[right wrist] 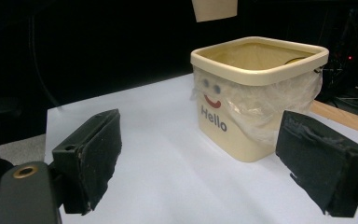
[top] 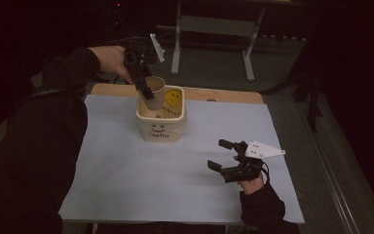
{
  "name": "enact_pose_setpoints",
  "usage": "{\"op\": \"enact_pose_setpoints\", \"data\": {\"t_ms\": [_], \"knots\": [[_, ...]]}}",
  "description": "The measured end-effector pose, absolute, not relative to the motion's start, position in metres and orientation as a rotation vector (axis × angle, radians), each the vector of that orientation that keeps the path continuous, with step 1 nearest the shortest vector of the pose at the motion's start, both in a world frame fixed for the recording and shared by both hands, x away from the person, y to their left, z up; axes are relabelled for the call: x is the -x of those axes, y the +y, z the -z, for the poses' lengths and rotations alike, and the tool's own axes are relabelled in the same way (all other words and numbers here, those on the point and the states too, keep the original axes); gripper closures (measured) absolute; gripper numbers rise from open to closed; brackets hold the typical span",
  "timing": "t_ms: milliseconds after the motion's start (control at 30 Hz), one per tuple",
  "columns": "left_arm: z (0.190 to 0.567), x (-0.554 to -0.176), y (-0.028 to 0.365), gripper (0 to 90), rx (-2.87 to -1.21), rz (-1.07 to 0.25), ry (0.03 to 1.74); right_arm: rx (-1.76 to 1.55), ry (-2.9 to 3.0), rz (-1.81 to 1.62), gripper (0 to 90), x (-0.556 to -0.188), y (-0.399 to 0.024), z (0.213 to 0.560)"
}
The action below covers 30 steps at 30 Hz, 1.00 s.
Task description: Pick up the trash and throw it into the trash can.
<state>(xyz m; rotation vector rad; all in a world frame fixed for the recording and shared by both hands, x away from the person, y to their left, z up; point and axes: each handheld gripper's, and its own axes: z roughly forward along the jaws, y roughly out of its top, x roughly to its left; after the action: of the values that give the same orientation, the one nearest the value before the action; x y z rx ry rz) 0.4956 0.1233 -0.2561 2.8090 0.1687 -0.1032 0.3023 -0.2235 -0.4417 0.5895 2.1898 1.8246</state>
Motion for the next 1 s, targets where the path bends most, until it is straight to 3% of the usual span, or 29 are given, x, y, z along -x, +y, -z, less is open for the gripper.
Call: {"op": "enact_pose_setpoints", "data": {"t_ms": [1000], "knots": [[0.267, -0.522, 0.111, 28.9, -2.862, 0.082, 0.216, -0.590, 2.185, -1.836, 14.0, -0.302, -0.226, 0.442]]}}
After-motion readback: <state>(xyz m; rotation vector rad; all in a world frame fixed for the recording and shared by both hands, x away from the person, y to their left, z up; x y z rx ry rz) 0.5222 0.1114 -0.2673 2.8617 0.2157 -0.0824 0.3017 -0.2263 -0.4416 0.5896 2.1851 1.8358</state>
